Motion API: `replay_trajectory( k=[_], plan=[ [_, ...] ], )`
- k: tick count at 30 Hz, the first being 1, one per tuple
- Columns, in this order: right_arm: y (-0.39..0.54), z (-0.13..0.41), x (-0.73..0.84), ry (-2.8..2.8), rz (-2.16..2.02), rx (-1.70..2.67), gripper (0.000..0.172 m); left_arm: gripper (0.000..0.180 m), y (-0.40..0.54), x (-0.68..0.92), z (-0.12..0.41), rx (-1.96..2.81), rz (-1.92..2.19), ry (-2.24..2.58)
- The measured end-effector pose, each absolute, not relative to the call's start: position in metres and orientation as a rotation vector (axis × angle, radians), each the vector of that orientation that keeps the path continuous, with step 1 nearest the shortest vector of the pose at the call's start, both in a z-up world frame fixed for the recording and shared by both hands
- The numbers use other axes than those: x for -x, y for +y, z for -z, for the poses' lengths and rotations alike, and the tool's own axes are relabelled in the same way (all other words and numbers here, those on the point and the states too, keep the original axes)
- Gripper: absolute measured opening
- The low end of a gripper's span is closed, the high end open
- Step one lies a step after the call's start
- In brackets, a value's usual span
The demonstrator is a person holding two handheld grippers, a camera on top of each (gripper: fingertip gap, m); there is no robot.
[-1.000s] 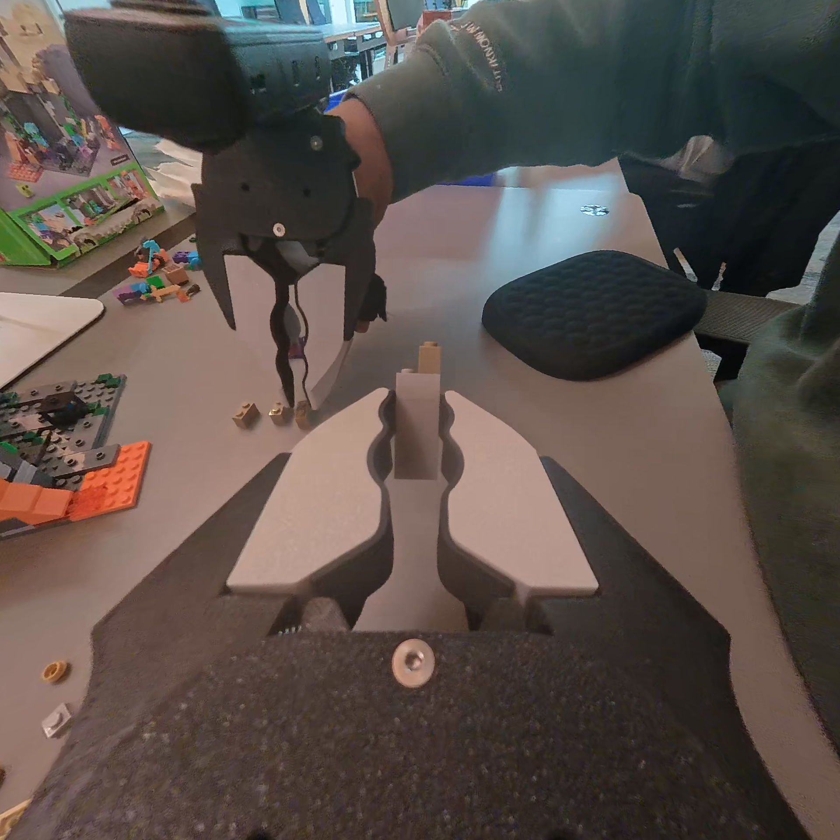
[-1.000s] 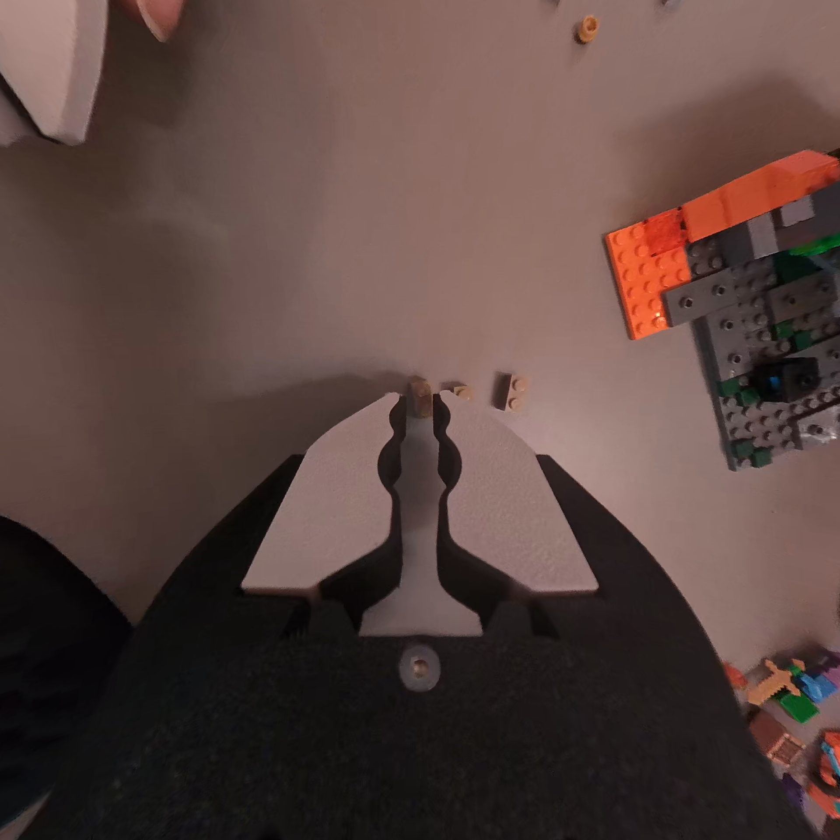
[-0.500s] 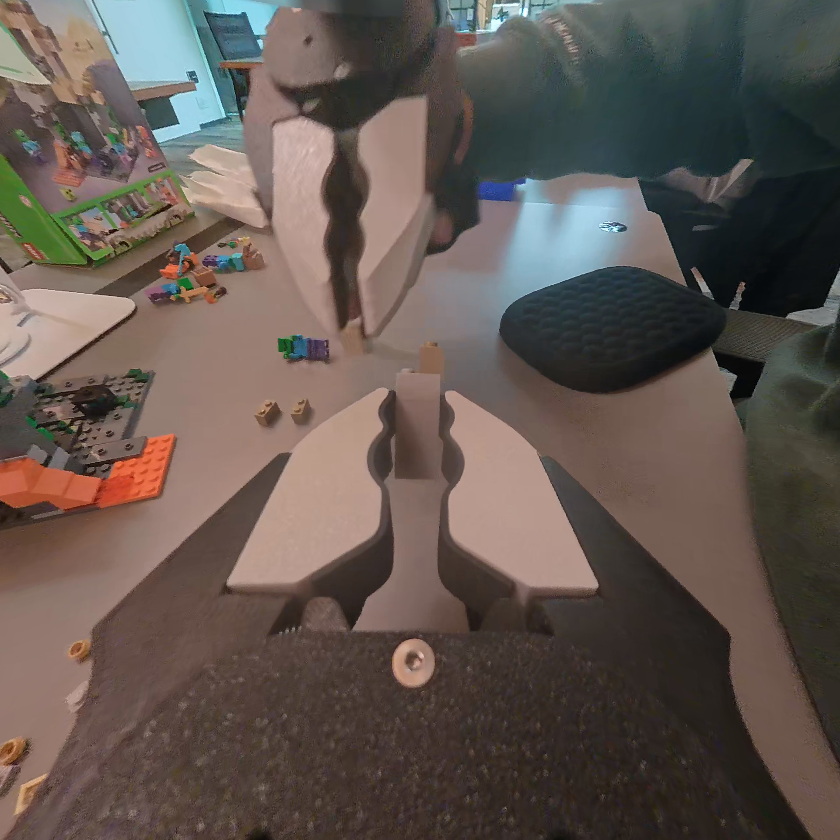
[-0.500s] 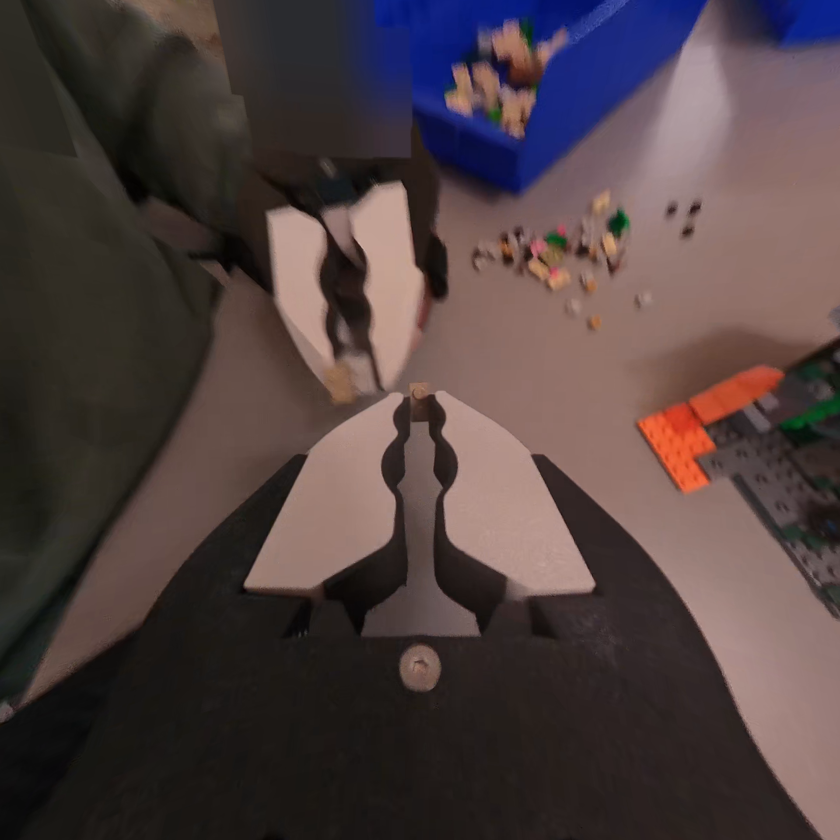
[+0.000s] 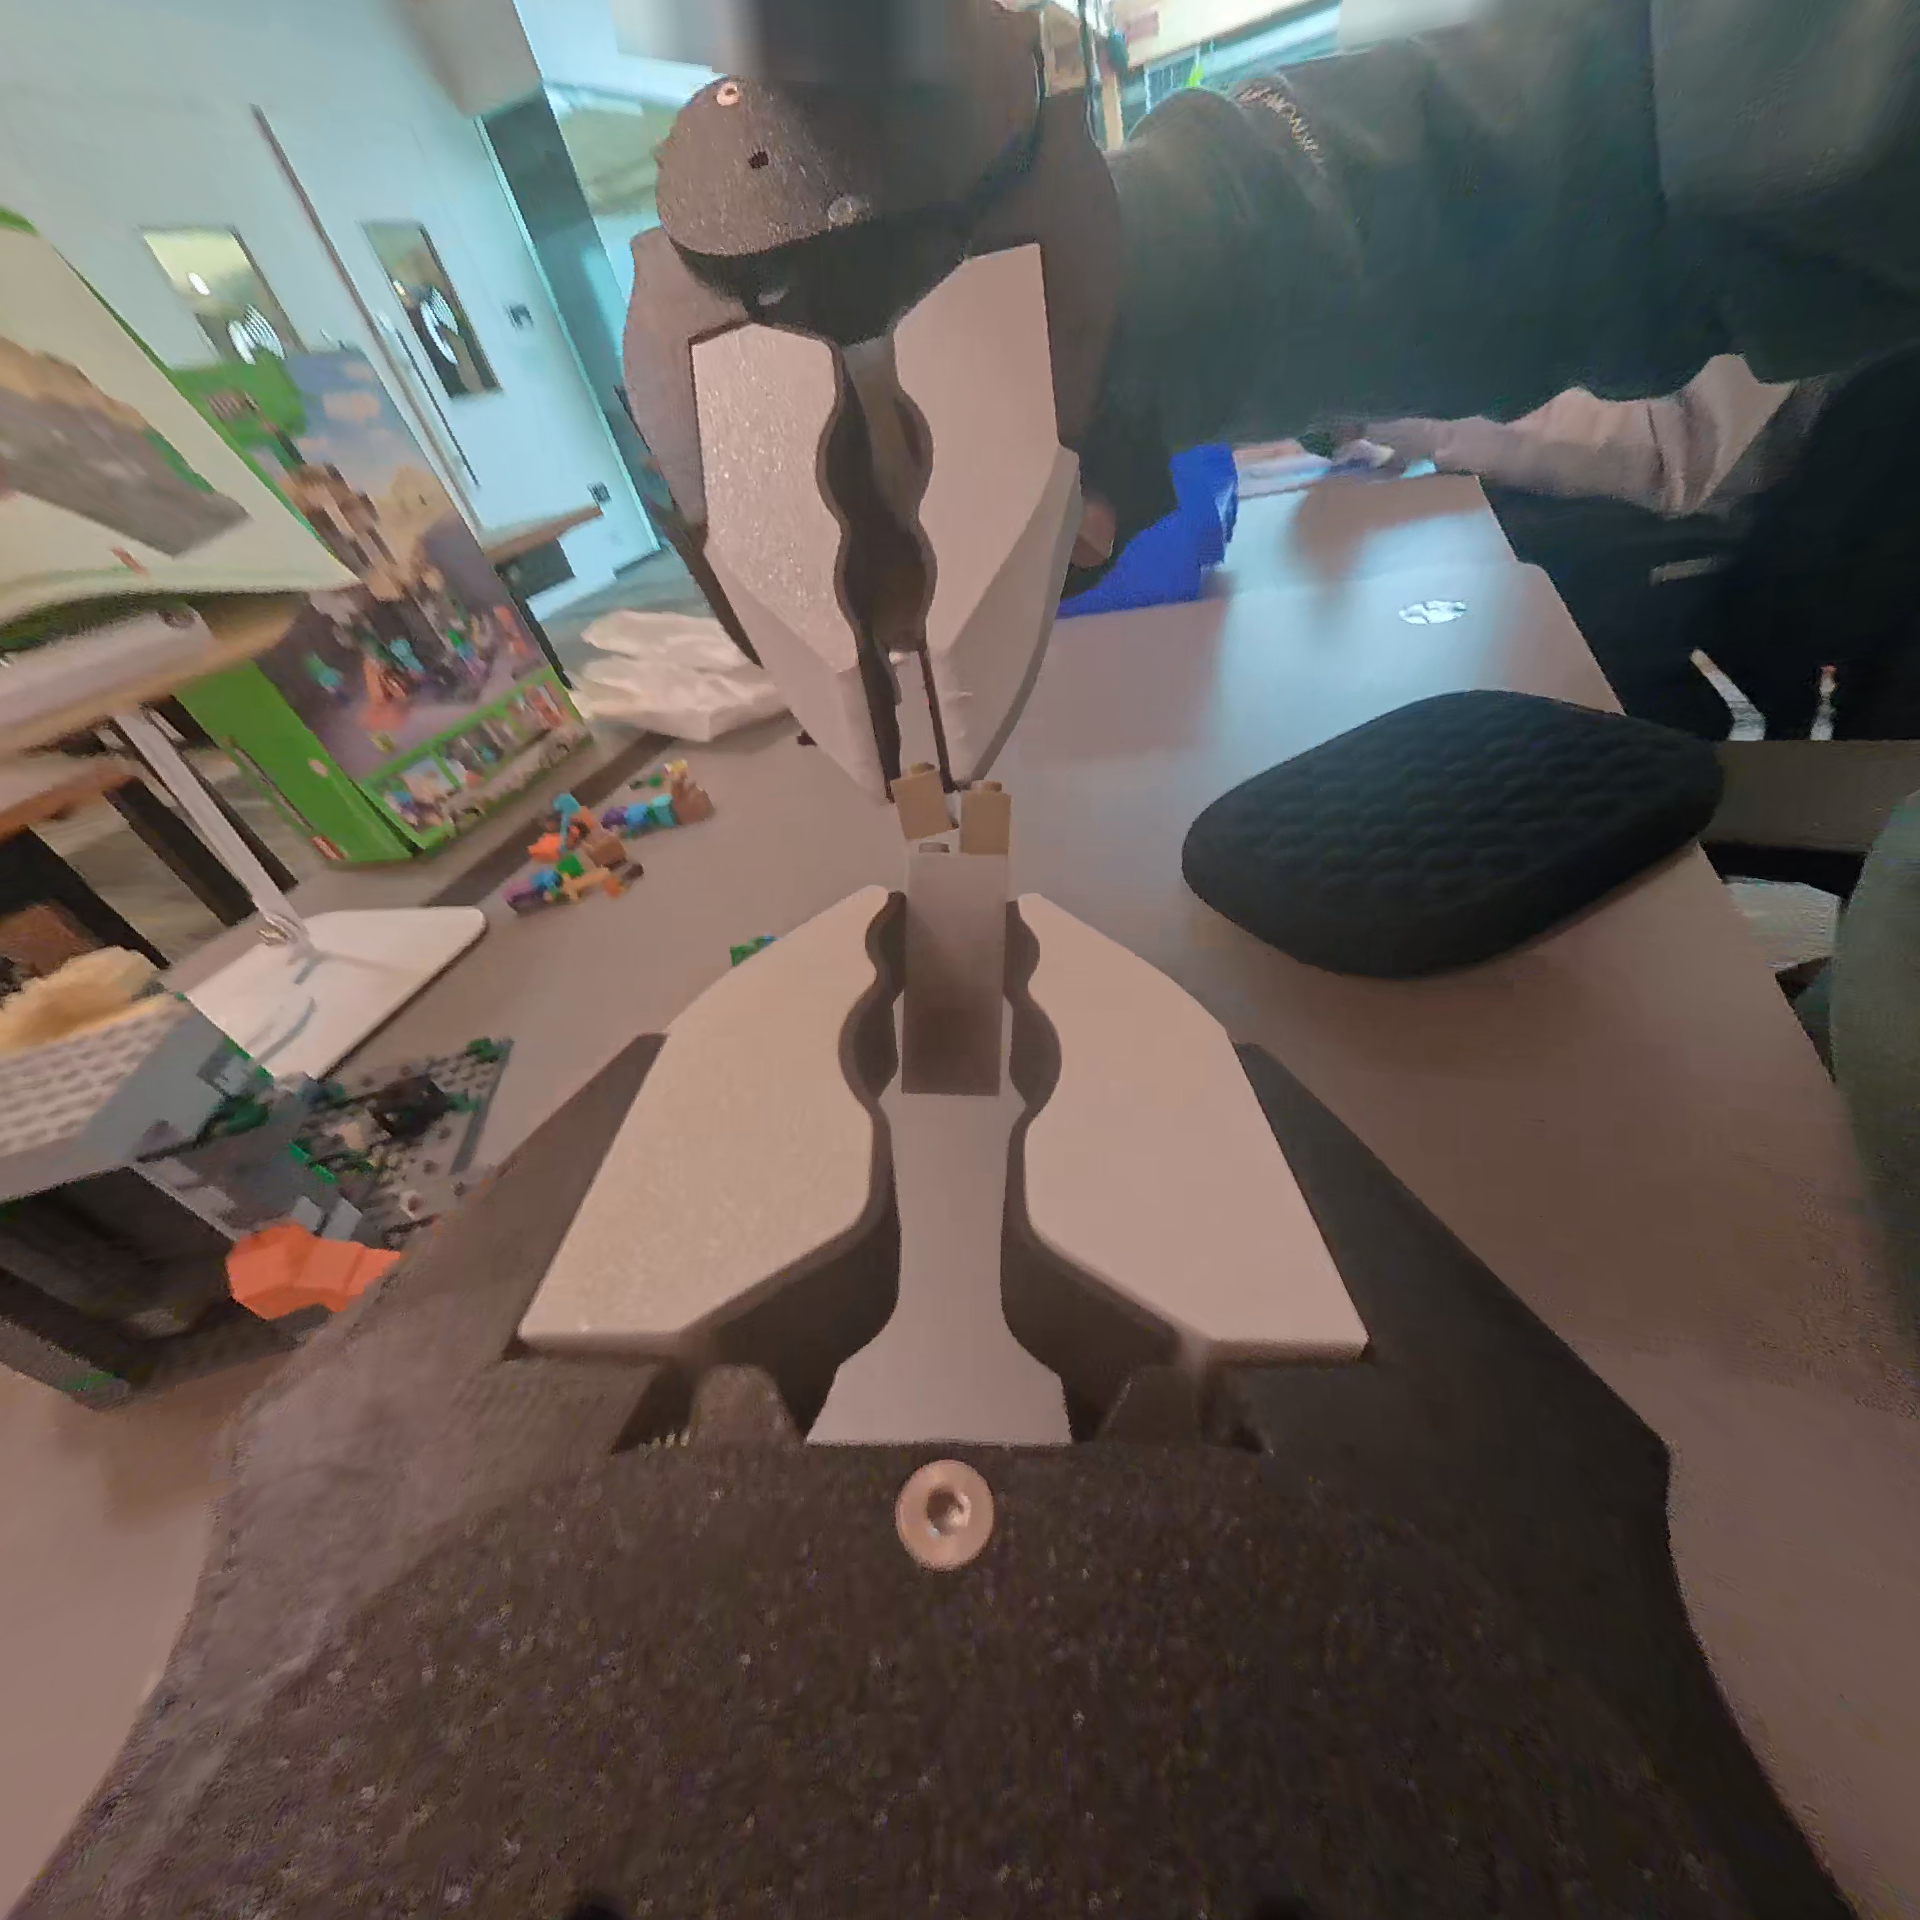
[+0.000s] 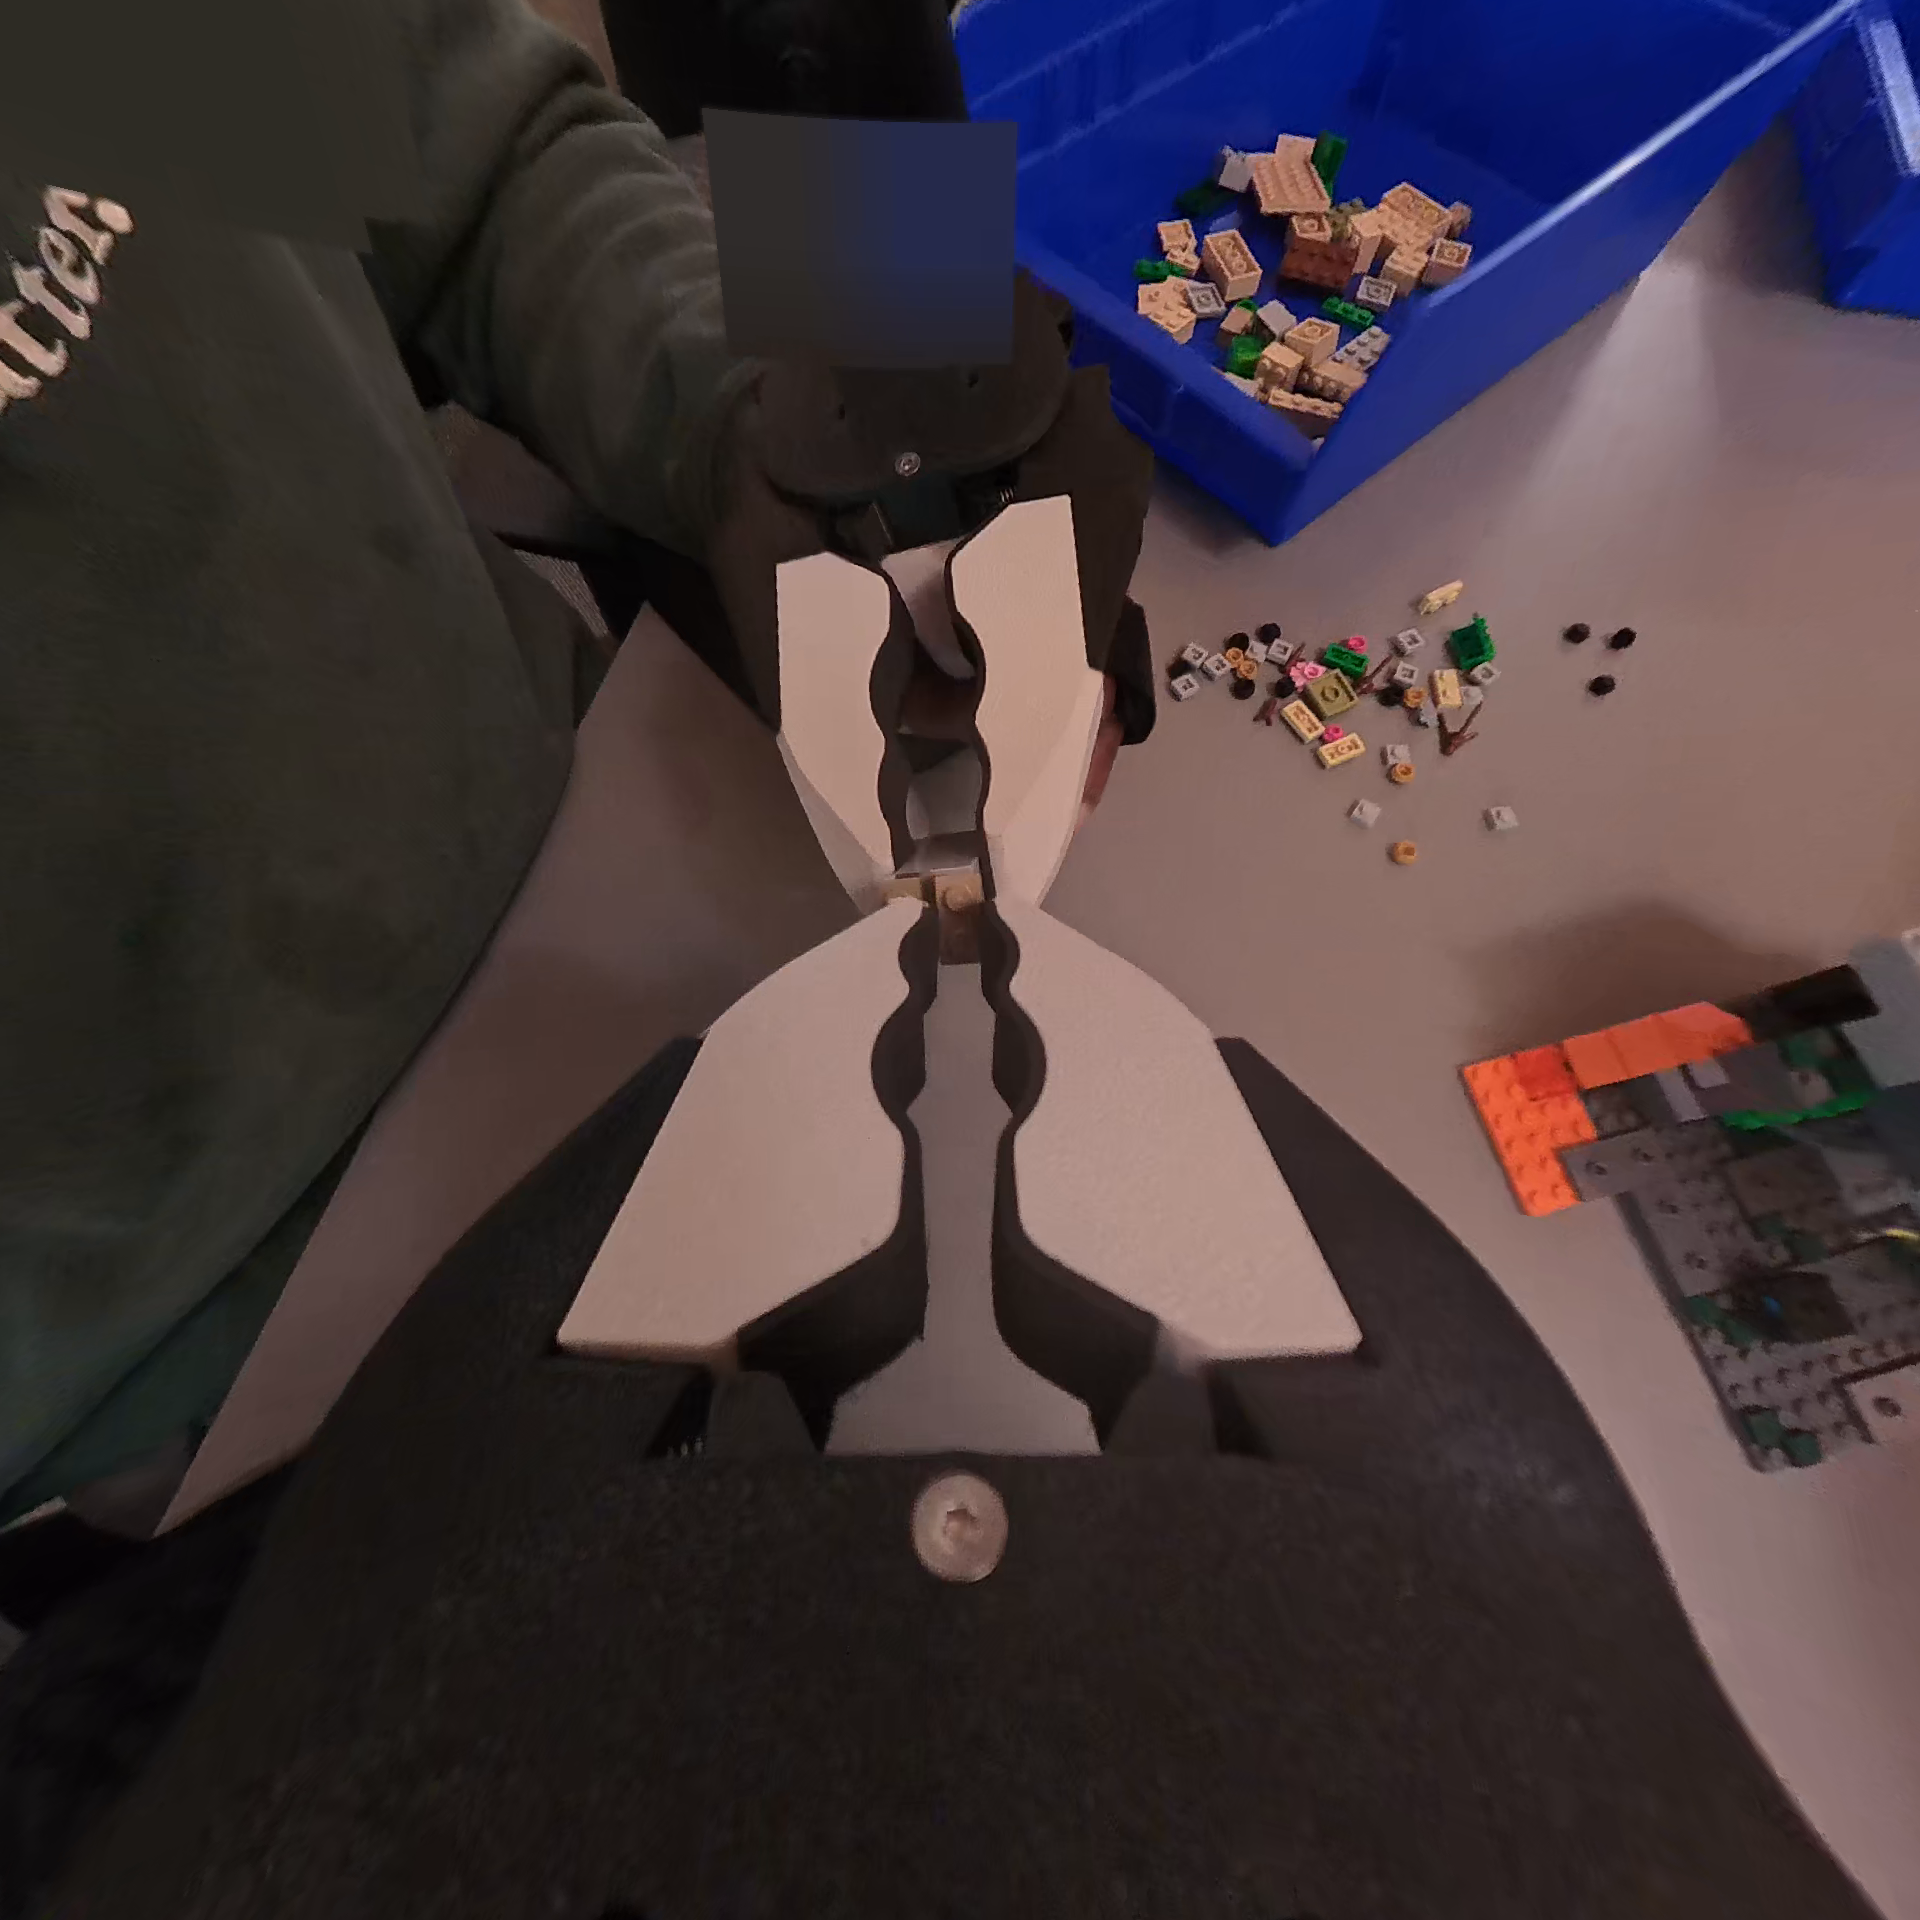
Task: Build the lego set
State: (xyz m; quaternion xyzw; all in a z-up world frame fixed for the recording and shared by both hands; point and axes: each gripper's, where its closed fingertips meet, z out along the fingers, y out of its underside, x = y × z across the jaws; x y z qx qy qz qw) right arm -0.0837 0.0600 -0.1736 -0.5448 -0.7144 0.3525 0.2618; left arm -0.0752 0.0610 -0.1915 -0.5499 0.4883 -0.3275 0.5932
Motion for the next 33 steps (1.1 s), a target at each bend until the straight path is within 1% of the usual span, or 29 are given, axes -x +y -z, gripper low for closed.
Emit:
replay_trajectory(
  k=[6,13,19,24,30,33],
  plan=[
    [0.050,0.149,0.090,-2.027,-0.809,1.407,0.008,0.017,0.055,0.080,0.166,1.144,0.671,1.080],
    [0.034,0.125,0.098,-2.075,-0.735,1.369,0.009,0.017,0.044,0.088,0.140,1.019,0.614,1.020],
    [0.028,0.121,0.098,-2.088,-0.702,1.381,0.014,0.017,0.041,0.088,0.136,1.005,0.616,1.015],
    [0.025,0.120,0.099,-2.022,-0.646,1.337,0.023,0.017,0.044,0.089,0.136,1.028,0.624,0.996],
    [0.030,0.121,0.101,-1.887,-0.487,1.233,0.028,0.017,0.048,0.089,0.134,1.043,0.650,0.972],
    [0.031,0.122,0.100,-1.865,-0.474,1.218,0.029,0.017,0.049,0.088,0.135,1.046,0.652,0.974]
  ],
)
